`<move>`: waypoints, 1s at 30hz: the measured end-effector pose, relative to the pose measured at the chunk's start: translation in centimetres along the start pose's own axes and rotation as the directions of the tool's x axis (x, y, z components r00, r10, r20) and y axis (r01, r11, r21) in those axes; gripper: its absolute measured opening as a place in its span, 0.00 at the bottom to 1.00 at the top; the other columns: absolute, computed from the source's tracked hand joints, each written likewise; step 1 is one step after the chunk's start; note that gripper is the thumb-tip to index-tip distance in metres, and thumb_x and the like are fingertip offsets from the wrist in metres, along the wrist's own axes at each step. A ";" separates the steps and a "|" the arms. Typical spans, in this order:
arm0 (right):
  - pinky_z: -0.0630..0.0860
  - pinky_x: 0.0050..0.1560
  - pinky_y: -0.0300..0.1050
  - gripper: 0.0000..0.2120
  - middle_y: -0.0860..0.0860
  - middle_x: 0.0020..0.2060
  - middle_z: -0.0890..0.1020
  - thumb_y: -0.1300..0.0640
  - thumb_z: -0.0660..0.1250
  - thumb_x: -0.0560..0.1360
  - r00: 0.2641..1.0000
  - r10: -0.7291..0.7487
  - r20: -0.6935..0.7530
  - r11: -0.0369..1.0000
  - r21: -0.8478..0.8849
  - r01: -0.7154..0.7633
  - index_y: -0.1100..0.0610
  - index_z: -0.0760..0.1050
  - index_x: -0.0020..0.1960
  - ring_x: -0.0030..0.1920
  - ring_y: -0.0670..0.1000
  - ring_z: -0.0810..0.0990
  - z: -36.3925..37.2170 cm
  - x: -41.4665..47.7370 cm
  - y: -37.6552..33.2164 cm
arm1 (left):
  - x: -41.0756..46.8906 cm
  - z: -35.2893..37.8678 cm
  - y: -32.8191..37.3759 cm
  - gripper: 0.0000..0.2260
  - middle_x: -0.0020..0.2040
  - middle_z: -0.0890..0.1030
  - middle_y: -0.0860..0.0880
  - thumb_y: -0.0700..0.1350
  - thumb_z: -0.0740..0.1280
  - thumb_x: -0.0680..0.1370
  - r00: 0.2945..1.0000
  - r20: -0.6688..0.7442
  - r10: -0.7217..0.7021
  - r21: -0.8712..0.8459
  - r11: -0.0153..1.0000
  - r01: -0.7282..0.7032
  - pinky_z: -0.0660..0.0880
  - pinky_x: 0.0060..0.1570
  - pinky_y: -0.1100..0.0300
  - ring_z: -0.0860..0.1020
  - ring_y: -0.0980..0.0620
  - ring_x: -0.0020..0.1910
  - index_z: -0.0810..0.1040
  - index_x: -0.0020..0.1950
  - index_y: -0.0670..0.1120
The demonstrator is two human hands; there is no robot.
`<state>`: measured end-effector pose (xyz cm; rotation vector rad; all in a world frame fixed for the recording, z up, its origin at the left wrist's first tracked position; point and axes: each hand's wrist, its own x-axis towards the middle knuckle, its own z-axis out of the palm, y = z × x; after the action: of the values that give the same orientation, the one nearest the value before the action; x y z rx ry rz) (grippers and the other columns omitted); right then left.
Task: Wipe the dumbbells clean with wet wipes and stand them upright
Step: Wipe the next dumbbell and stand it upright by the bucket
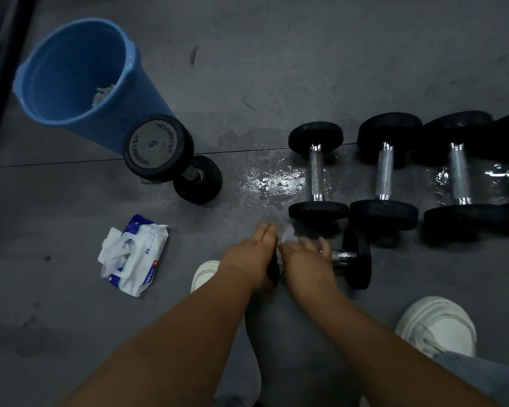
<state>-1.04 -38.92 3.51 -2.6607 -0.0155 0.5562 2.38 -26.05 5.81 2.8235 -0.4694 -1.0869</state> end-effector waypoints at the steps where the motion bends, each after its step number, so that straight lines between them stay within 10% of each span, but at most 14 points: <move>1: 0.53 0.68 0.53 0.10 0.46 0.53 0.80 0.54 0.59 0.76 1.000 0.000 -0.008 1.000 0.009 0.000 0.46 0.76 0.54 0.62 0.50 0.73 0.3 -0.2 -0.1 | -0.1 0.0 0.0 0.48 0.78 0.53 0.51 0.50 0.77 0.67 1.000 -0.004 0.003 -0.003 1.000 -0.003 0.74 0.52 0.50 0.75 0.41 0.62 0.50 0.78 0.50; 4: 0.69 0.49 0.48 0.07 0.45 0.37 0.81 0.52 0.61 0.68 0.978 0.039 -0.204 0.991 0.130 -0.012 0.48 0.78 0.41 0.43 0.50 0.78 2.0 -2.7 -0.3 | -0.2 -0.1 0.1 0.48 0.80 0.50 0.51 0.51 0.75 0.70 1.000 -0.002 0.004 -0.006 1.000 -0.004 0.73 0.56 0.50 0.74 0.41 0.64 0.48 0.80 0.49; 6: 0.73 0.40 0.45 0.09 0.48 0.35 0.81 0.52 0.59 0.71 0.979 0.191 -0.066 0.894 0.425 -0.146 0.52 0.77 0.41 0.40 0.53 0.78 3.6 -5.3 -0.8 | -0.2 -0.3 0.1 0.51 0.80 0.49 0.51 0.52 0.77 0.68 1.000 0.019 0.001 -0.003 1.000 -0.001 0.73 0.58 0.50 0.73 0.41 0.65 0.47 0.80 0.49; 8: 0.73 0.35 0.39 0.08 0.51 0.33 0.80 0.60 0.62 0.75 0.858 0.458 0.233 0.420 0.794 -0.439 0.56 0.77 0.40 0.38 0.53 0.79 3.9 -4.8 -1.4 | -0.2 -0.4 0.1 0.53 0.80 0.48 0.51 0.54 0.79 0.66 0.999 0.033 -0.003 0.001 1.000 0.003 0.72 0.59 0.50 0.72 0.41 0.66 0.46 0.80 0.49; 10: 0.72 0.28 0.35 0.11 0.50 0.30 0.76 0.67 0.61 0.77 0.657 0.508 0.557 -0.171 0.813 -0.557 0.57 0.74 0.38 0.30 0.48 0.77 3.9 -1.8 -1.2 | -0.3 -0.3 0.2 0.52 0.80 0.48 0.50 0.54 0.77 0.68 1.000 0.027 -0.003 -0.007 1.000 0.003 0.72 0.59 0.50 0.73 0.40 0.66 0.46 0.80 0.49; 13: 0.67 0.19 0.30 0.12 0.51 0.27 0.77 0.68 0.59 0.78 0.531 0.454 0.715 -0.603 0.686 -0.408 0.58 0.74 0.40 0.24 0.44 0.75 3.5 -0.4 -2.2 | -0.2 -0.4 0.2 0.51 0.79 0.50 0.50 0.55 0.77 0.68 1.000 0.024 -0.003 0.001 1.000 0.003 0.75 0.58 0.47 0.74 0.39 0.63 0.47 0.79 0.48; 17: 0.66 0.24 0.34 0.04 0.54 0.31 0.77 0.65 0.64 0.76 0.652 0.478 0.588 -0.380 0.808 -0.450 0.60 0.78 0.46 0.28 0.49 0.71 3.1 -1.3 -2.9 | 0.1 -0.4 -0.1 0.51 0.79 0.50 0.51 0.55 0.77 0.67 0.999 0.032 0.006 -0.008 1.000 -0.006 0.75 0.57 0.47 0.74 0.40 0.63 0.47 0.79 0.49; 23: 0.68 0.36 0.41 0.06 0.48 0.34 0.78 0.52 0.63 0.77 0.878 0.465 0.117 0.682 0.585 -0.439 0.53 0.73 0.42 0.36 0.50 0.76 2.0 -2.7 -2.0 | 0.2 -0.4 0.0 0.51 0.78 0.52 0.51 0.52 0.78 0.67 0.999 0.030 -0.013 0.004 1.000 0.012 0.75 0.56 0.48 0.75 0.40 0.62 0.47 0.79 0.50; 30: 0.72 0.48 0.50 0.09 0.55 0.48 0.78 0.63 0.61 0.73 0.975 0.162 -0.154 0.962 0.245 -0.121 0.58 0.77 0.49 0.50 0.58 0.77 1.7 -0.1 -1.7 | 0.0 -0.5 0.1 0.49 0.79 0.52 0.51 0.50 0.77 0.68 1.000 0.024 -0.013 -0.011 1.000 0.013 0.74 0.57 0.47 0.74 0.40 0.63 0.49 0.79 0.49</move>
<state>-1.62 -36.73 2.83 -2.4796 0.2776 0.3447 2.70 -26.15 6.22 2.8114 -0.4458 -1.1230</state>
